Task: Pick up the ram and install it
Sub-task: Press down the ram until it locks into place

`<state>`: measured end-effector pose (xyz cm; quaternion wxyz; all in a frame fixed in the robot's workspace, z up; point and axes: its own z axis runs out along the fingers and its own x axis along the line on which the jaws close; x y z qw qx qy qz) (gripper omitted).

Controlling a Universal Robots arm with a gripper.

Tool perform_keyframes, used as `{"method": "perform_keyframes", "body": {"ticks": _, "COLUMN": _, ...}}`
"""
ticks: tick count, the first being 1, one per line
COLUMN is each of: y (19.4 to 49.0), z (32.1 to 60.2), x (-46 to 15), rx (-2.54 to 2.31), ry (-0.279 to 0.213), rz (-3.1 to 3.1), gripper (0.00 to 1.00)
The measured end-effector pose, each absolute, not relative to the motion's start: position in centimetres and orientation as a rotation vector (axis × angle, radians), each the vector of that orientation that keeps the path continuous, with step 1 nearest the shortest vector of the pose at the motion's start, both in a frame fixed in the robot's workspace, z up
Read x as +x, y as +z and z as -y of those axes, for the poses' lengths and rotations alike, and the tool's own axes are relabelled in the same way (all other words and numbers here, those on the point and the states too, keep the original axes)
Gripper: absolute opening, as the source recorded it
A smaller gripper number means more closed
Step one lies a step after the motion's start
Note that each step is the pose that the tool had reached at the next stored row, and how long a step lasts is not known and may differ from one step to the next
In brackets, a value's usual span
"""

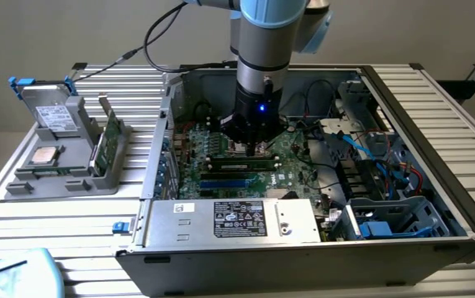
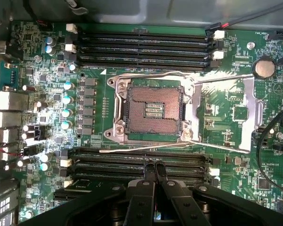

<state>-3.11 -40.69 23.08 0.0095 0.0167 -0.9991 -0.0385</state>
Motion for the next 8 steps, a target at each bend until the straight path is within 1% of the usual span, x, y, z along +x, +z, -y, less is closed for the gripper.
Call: {"method": "perform_keyframes", "body": {"ticks": 8, "y": 23.2, "z": 42.2, "x": -3.3, "rx": 0.052, "ry": -0.120, "rz": 3.120, "gripper": 0.11}}
